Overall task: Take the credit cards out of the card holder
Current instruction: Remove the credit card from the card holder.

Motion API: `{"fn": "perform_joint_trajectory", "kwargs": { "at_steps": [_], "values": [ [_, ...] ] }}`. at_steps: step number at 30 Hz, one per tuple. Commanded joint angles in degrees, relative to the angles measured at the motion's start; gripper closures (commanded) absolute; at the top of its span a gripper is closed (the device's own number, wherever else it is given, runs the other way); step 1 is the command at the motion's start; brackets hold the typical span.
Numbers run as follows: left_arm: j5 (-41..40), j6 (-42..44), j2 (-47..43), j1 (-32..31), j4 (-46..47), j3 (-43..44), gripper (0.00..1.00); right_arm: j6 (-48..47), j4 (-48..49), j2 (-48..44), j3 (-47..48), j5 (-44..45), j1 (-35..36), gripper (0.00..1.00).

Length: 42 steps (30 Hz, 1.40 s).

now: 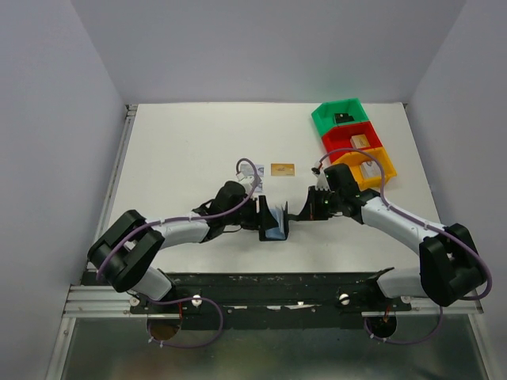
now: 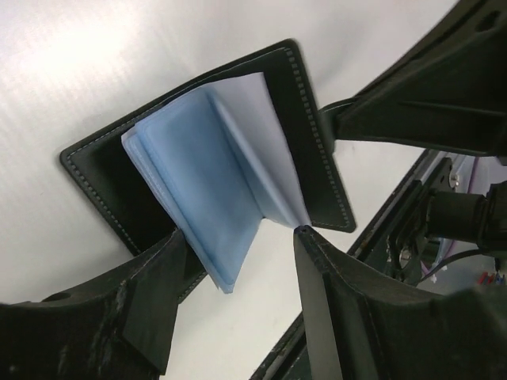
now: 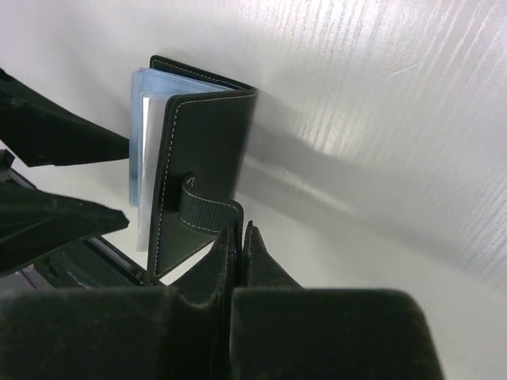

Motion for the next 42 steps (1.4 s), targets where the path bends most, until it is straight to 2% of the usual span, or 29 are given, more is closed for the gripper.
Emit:
{"fn": "perform_joint_trajectory", "kwargs": {
  "at_steps": [1, 9, 20, 24, 26, 28, 33, 42],
  "values": [
    [2.70, 2.70, -1.69, -1.75, 2.26, 3.54, 0.35, 0.12, -0.87, 0.53, -1.13, 2.79, -0.29, 1.00],
    [3.67, 4.29, -0.11, -3.42, 0.86, 8.03, 0.34, 2.84, -1.84, 1.05, -2.97, 8.42, -0.29, 1.00],
    [4.29, 6.57, 5.78, -6.14, -2.92, 14.36, 0.35, 5.48, -2.27, 2.72, -4.12, 11.85, -0.38, 1.00],
    [-3.15, 6.75, 2.28, -6.14, -5.90, 12.78, 0.35, 6.44, -2.63, 2.99, -4.29, 12.64, -0.38, 1.00],
    [-10.35, 6.66, -0.19, -5.88, -10.28, 11.99, 0.34, 6.88, -2.80, 2.99, -4.47, 12.90, -0.38, 1.00],
    [-14.07, 6.14, -1.16, -5.27, -15.04, 11.99, 0.34, 7.06, -2.80, 3.25, -4.65, 13.34, -0.38, 1.00],
    [-16.45, 3.24, -1.96, -4.21, -16.37, 8.74, 0.31, 7.32, -2.80, 4.22, -4.12, 13.43, -0.38, 1.00],
    [-17.68, 2.18, -0.20, -3.95, -18.13, 7.94, 0.32, 6.88, -2.63, 4.04, -4.29, 12.64, -0.38, 1.00]
  ]
}}
